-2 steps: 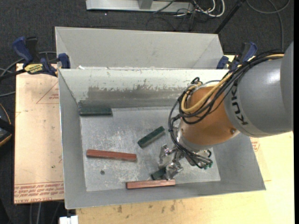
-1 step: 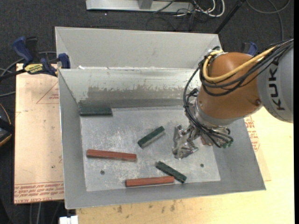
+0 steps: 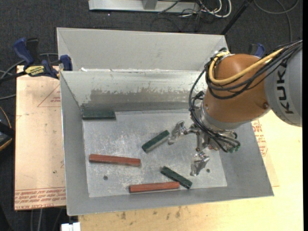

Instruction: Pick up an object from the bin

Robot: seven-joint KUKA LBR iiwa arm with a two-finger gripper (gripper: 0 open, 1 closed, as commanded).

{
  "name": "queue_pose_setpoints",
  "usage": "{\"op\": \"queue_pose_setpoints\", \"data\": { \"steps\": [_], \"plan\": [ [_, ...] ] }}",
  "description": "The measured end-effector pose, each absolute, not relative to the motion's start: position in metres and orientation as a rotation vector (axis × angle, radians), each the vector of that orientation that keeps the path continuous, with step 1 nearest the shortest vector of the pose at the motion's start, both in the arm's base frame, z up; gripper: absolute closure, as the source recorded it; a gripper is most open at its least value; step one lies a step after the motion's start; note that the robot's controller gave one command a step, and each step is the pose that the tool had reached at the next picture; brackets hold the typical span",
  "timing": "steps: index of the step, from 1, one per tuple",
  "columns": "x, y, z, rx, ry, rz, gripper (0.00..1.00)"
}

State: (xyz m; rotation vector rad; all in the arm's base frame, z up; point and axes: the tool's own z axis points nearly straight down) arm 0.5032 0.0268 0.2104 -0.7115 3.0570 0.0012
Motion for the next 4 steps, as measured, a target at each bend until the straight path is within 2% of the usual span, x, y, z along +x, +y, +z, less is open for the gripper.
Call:
{"op": "queue_pose_setpoints", "data": {
  "steps": [1, 2, 3, 4],
  "plan": [
    [0.503, 0.027, 0.21, -0.712, 3.057, 0.001, 0.0],
    [0.504, 0.029, 0.16, -0.762, 3.039, -0.001, 0.0],
    [0.495, 0.032, 0.077, -0.85, 3.008, 0.0, 1.0],
    [0.495, 0.032, 0.077, -0.851, 3.008, 0.0, 1.0]
  ]
}}
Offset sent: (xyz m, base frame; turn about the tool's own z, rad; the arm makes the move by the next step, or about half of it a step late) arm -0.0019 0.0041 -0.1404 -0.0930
